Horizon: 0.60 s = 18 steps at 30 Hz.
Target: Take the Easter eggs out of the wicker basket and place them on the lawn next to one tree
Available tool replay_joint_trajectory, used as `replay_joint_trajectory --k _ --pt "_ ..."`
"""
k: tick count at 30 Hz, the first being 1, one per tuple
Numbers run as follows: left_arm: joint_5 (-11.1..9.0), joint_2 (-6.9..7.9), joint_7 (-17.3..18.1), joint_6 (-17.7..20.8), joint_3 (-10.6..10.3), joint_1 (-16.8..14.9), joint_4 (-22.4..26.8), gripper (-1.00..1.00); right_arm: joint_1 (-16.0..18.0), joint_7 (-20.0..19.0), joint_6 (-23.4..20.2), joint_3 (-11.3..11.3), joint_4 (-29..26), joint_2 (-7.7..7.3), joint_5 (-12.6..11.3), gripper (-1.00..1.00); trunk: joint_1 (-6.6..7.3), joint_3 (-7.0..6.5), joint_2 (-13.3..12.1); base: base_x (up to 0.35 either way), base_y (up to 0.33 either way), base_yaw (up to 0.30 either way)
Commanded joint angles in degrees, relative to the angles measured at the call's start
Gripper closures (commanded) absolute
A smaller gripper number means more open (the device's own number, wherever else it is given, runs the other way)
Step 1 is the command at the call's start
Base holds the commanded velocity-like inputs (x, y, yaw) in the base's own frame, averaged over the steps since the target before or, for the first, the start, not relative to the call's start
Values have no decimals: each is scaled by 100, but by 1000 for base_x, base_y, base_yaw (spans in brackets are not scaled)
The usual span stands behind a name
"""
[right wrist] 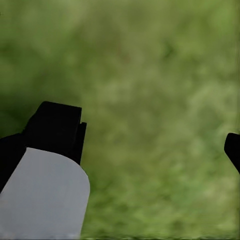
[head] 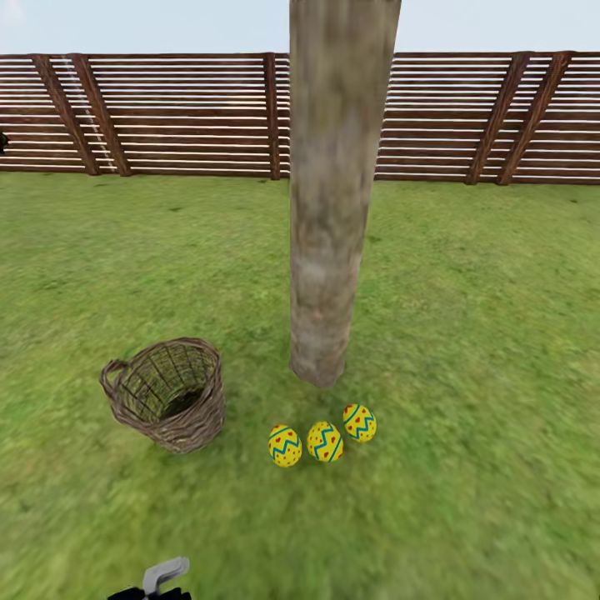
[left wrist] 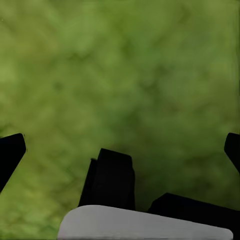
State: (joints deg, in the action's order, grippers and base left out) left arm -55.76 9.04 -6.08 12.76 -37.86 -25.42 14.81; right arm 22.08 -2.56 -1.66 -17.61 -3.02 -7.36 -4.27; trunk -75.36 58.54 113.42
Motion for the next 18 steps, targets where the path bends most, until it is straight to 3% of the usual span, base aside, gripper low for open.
replay_joint_trajectory --k 1,6,18 --pt "-57 -15 -43 -18 -56 -1 -29 -100 -16 -16 -18 -41 -9 -3 -43 -100 23 -15 -40 0 0 0" --pt "-57 -189 47 -285 -95 1 -315 -100 -92 -16 -18 -41 -14 -2 -54 -100 133 -105 -241 0 0 0" --pt "-57 -217 175 -504 -98 192 -355 -100 -125 -16 -19 -41 -13 -8 -45 -100 397 -320 -722 0 0 0"
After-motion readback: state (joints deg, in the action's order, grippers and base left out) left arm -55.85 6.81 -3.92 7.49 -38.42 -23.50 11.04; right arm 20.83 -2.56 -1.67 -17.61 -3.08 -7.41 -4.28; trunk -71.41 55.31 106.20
